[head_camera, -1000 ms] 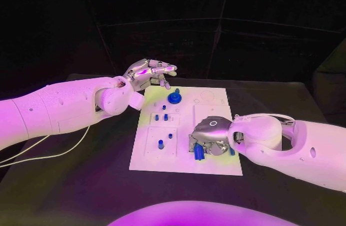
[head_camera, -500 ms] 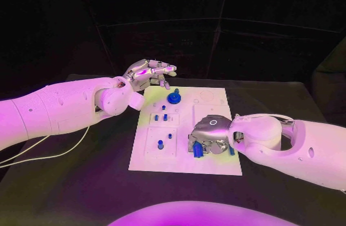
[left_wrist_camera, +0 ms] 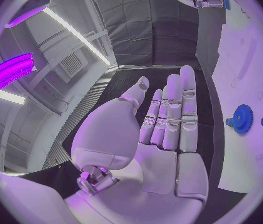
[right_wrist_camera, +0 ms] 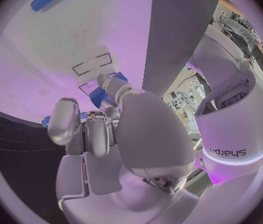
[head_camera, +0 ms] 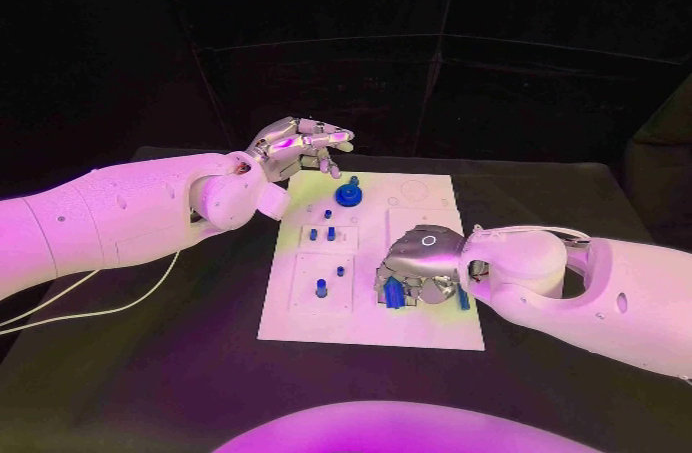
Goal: Assemble the parts on the task board
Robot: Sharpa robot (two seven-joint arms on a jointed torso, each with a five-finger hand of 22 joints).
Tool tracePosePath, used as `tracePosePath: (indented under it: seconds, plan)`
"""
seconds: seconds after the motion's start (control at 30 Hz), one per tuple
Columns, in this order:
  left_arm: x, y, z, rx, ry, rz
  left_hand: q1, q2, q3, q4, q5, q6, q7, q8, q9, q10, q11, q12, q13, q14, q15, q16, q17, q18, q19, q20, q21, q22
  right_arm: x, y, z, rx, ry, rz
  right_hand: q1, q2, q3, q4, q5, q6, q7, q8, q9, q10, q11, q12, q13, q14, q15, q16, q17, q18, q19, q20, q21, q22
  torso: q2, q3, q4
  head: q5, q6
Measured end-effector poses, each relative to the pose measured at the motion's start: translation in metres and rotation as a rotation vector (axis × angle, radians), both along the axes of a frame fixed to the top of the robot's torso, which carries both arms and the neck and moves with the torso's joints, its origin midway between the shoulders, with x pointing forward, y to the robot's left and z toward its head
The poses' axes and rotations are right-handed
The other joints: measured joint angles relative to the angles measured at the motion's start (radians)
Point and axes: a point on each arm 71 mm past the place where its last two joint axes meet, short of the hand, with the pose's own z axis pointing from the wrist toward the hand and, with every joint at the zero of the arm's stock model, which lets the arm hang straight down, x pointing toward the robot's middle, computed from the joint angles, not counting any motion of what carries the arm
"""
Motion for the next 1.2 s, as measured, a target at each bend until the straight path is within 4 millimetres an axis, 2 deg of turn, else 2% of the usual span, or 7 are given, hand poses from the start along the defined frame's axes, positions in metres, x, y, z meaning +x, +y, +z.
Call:
tracePosePath:
  seconds: [0.37,0.53,0.6,0.87,1.0,1.1,1.2]
  plan:
    - [0.0,0.0,0.0,0.001,0.002,-0.002,0.0,0.0,0.0,0.0,0.0,0.0,0.0,0.0,0.0,0.0,0.0,0.0,0.0,0.0,0.0,0.0,0.0,0.0,0.0,0.0,0.0,0.0,0.003,0.0,-0.001,-0.002,-0.002,-0.001,-0.032,-0.008,0.033,-0.024,-0.02,-0.065,-0.013,0.004,-0.012,-0.068,0.003,-0.03,-0.059,0.0,0.0,-0.02,0.0,0.0,-0.024,-0.001,-0.031,-0.04,0.0,0.0,0.0002,-0.001,0.0]
    - [0.0,0.0,0.0,0.001,0.003,-0.002,0.0,0.0,0.0,0.0,0.0,0.0,0.0,0.0,0.0,0.0,0.0,0.0,0.0,0.0,0.0,0.0,0.0,0.0,0.0,0.0,0.0,0.0,0.004,-0.001,-0.002,-0.004,-0.003,-0.004,-0.046,-0.02,0.038,-0.028,-0.039,-0.127,-0.02,0.001,-0.023,-0.1,0.003,-0.043,-0.095,0.0,0.0,-0.028,0.0,0.001,-0.034,0.0,-0.044,-0.059,0.0,0.0,0.0002,-0.001,0.0]
    - [0.0,0.0,0.0,0.001,0.004,-0.003,0.0,0.0,0.0,0.0,0.0,-0.002,0.002,0.0,0.0,0.0,0.0,0.0,0.0,0.0,0.0,0.0,0.0,0.0,0.0,0.0,0.0,0.0,0.004,-0.001,-0.002,-0.005,-0.003,-0.006,-0.051,-0.025,0.033,-0.033,-0.042,-0.16,-0.027,0.001,-0.029,-0.111,0.003,-0.047,-0.104,0.0,0.0,-0.032,0.0,0.016,-0.038,0.003,-0.049,-0.064,-0.001,0.0,0.0002,-0.001,0.0]
    - [0.0,-0.001,-0.001,0.002,0.007,-0.006,0.0,0.0,0.0,0.0,0.0,-0.004,0.004,0.0,0.0,0.0,0.0,0.0,0.0,0.0,0.0,0.0,-0.001,0.0,0.0,0.0,0.0,-0.001,0.005,-0.002,-0.002,-0.008,-0.006,-0.015,-0.054,-0.028,0.028,-0.043,-0.047,-0.268,-0.051,0.001,-0.037,-0.134,0.005,-0.047,-0.125,0.0,0.0,-0.038,0.0,0.016,-0.038,0.003,-0.054,-0.07,-0.001,0.0002,0.0002,-0.003,-0.001]
    - [0.0,-0.001,-0.001,0.002,0.008,-0.008,0.0,0.0,0.0,0.0,0.0,-0.004,0.004,0.0,0.0,0.0,0.0,0.0,0.0,0.0,0.0,0.0,-0.001,0.0,0.0,0.0,0.0,-0.001,0.005,-0.003,-0.002,-0.008,-0.008,-0.02,-0.054,-0.028,0.031,-0.047,-0.047,-0.294,-0.058,0.001,-0.038,-0.135,0.006,-0.047,-0.127,0.0,0.0,-0.038,0.001,0.016,-0.038,0.003,-0.054,-0.07,-0.001,0.0002,0.0,-0.005,0.001]
    - [0.0,-0.001,-0.001,0.003,0.009,-0.009,0.0,0.0,0.0,0.0,0.0,-0.004,0.004,0.0,0.0,0.0,0.0,0.0,0.0,0.0,0.0,0.0,-0.001,0.0,0.0,0.0,0.0,-0.001,0.004,-0.007,-0.001,-0.001,-0.011,-0.024,-0.054,-0.028,0.034,-0.05,-0.047,-0.295,-0.052,0.001,-0.038,-0.134,0.006,-0.036,-0.119,0.0,0.0,-0.038,0.001,0.016,-0.038,0.003,-0.054,-0.068,-0.001,0.0002,-0.0002,-0.006,0.002]
    - [0.0,-0.002,-0.001,0.002,0.01,-0.011,0.0,0.0,0.0,0.0,0.0,-0.004,0.004,0.0,0.0,0.0,0.0,0.0,0.0,0.0,0.0,0.0,-0.001,0.0,0.0,0.0,0.0,-0.001,0.002,-0.012,0.002,0.022,-0.018,-0.031,-0.055,-0.028,0.035,-0.056,-0.047,-0.231,-0.019,0.015,-0.024,-0.087,-0.001,-0.012,-0.094,0.0,0.0,-0.023,0.001,0.016,-0.033,-0.001,-0.045,-0.049,-0.001,0.0003,-0.0002,-0.007,0.003]
